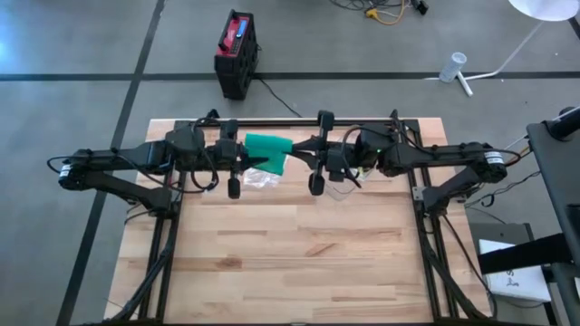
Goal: Roll bandage
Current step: Roll the dark green bandage
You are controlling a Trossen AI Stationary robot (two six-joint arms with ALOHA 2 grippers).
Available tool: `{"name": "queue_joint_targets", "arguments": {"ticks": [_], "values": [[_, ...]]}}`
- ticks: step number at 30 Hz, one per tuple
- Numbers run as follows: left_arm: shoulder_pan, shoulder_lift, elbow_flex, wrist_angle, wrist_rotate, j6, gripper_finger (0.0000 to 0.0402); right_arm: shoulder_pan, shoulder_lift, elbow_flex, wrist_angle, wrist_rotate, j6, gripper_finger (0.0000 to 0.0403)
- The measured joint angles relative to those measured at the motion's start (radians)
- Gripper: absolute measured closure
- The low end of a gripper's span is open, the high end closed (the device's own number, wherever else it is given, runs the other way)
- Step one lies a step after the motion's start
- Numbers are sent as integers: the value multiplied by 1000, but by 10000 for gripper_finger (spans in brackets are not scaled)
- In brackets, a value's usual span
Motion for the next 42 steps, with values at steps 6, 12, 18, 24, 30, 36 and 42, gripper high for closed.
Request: {"name": "queue_joint_targets", "arguments": {"ticks": [6,12,18,24,30,36,42], "values": [[0,0,0,2,0,-17,401,-4,0,-4,-19,13,-8,403],[0,-4,0,41,2,-18,401,-4,0,-18,-29,13,-17,403],[0,-15,0,47,63,-39,401,-8,0,-31,-32,13,-35,403],[-1,-19,0,32,105,-50,402,-11,0,-31,-17,13,-28,403],[-1,-19,0,24,105,-49,401,-11,0,-22,-16,11,11,403],[-1,-19,0,22,99,-48,401,-11,0,-22,16,-33,84,403],[-1,-14,0,18,85,-43,401,-11,-1,-22,46,-55,184,403]]}}
